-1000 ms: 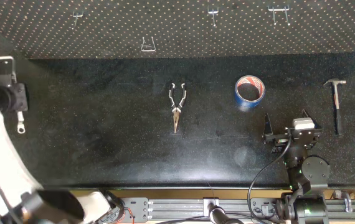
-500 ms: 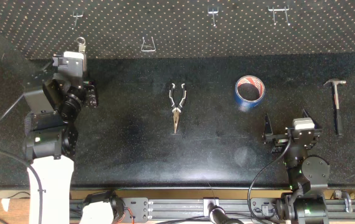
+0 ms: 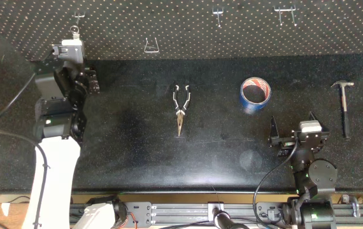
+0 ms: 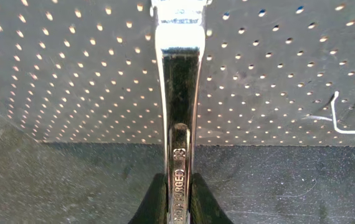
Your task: Place Tools Onto Pegboard
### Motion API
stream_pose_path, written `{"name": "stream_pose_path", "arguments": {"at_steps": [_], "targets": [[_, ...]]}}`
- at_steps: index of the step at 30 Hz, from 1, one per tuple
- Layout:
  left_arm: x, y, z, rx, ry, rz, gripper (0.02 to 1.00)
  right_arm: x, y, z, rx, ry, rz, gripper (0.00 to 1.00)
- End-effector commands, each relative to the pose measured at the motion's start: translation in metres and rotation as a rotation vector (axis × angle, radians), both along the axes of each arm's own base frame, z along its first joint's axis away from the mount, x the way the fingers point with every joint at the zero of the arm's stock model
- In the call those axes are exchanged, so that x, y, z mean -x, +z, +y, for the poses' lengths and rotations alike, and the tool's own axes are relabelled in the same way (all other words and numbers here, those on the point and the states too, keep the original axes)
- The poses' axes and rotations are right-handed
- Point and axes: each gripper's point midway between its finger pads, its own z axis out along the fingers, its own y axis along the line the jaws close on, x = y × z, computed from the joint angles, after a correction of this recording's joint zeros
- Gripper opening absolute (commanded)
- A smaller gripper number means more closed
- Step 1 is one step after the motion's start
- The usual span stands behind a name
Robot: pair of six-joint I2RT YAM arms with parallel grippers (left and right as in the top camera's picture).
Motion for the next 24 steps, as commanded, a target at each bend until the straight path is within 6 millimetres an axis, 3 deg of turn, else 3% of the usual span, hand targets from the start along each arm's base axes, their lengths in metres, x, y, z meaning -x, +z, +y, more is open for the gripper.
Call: {"name": "stream_pose_path", "arguments": {"at_steps": [1, 7, 24], "targets": [[-0.005, -0.009, 0.005, 0.029, 0.041, 0.011, 0.029, 0.0, -0.002, 0.0, 0.012, -0.004, 0.004, 0.996], [-0.007, -0.011, 0.014, 0.0, 0.086, 0.014, 0.029, 0.0, -0.002, 0.0, 0.012, -0.004, 0.004, 0.996], [-0.019, -0.028, 0.016, 0.003, 0.086, 0.037, 0.027, 0.0, -0.002, 0.0, 0.012, -0.004, 0.004, 0.996]]}}
